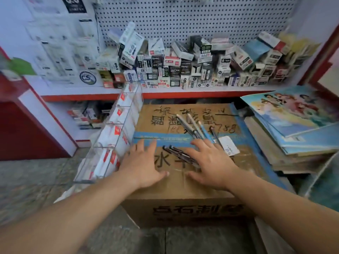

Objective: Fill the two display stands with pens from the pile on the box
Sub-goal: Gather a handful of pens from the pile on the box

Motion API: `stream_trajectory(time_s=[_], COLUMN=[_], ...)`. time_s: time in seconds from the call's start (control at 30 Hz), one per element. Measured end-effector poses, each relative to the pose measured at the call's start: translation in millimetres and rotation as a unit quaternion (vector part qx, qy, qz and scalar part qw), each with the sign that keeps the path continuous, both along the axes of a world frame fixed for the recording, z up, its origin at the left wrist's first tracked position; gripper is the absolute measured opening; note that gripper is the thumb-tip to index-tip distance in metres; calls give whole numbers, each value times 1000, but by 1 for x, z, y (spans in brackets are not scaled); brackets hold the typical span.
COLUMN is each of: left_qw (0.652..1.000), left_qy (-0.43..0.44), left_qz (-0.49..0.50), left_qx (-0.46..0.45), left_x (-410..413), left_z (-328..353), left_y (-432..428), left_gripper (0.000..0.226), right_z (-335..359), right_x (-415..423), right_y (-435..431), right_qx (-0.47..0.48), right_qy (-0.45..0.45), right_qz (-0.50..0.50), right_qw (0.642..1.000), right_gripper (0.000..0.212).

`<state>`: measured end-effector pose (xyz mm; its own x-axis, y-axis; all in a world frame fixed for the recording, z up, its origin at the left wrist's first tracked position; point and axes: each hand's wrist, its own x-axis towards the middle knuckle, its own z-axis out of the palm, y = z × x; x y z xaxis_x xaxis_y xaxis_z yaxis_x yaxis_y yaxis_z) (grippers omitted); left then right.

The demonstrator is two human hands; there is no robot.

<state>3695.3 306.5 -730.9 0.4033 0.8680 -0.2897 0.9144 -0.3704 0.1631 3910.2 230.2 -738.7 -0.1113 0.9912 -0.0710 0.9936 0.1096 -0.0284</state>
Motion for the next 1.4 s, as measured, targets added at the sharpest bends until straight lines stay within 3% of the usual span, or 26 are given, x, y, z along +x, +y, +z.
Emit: stream_trajectory(time_s=[0.3,0.43,0.6,0.73,1.07,1.17,1.27,1.33,1.4], left_qw=[1000,1000,999,1000,1000,998,986,958,908], left_qy=[2,1,16,10,-5,-57,-156,-279,-380], left_qz=[-22,-23,-20,-18,-10,12,20,47,92], left_qx=[-7,-9,-19,-20,-18,18,48,-40,-148], left_x=[3,2,3,3,4,5,12,17,20], left_z=[-10,-11,-11,-10,-12,-9,-4,-3,-3], left_y=[2,2,0,-2,-2,-1,-2,-6,-10], left_gripper=[102,100,94,93,89,70,39,30,25], right_z=[-10,-7,-6,-2,-1,2,6,9,9], right_x=[-3,-5,-12,-11,-14,-13,-17,-25,-31], right_y=[13,13,10,8,8,5,-3,-8,-10], right_qx=[-2,-15,-14,-25,-55,-43,-29,-27,-20], right_qy=[111,111,66,95,70,117,230,293,315], right_qz=[-88,-113,-89,-119,-139,-156,-163,-151,-133], right_qw=[990,987,994,988,986,980,959,944,939], right_gripper=[31,22,22,21,24,21,12,7,7])
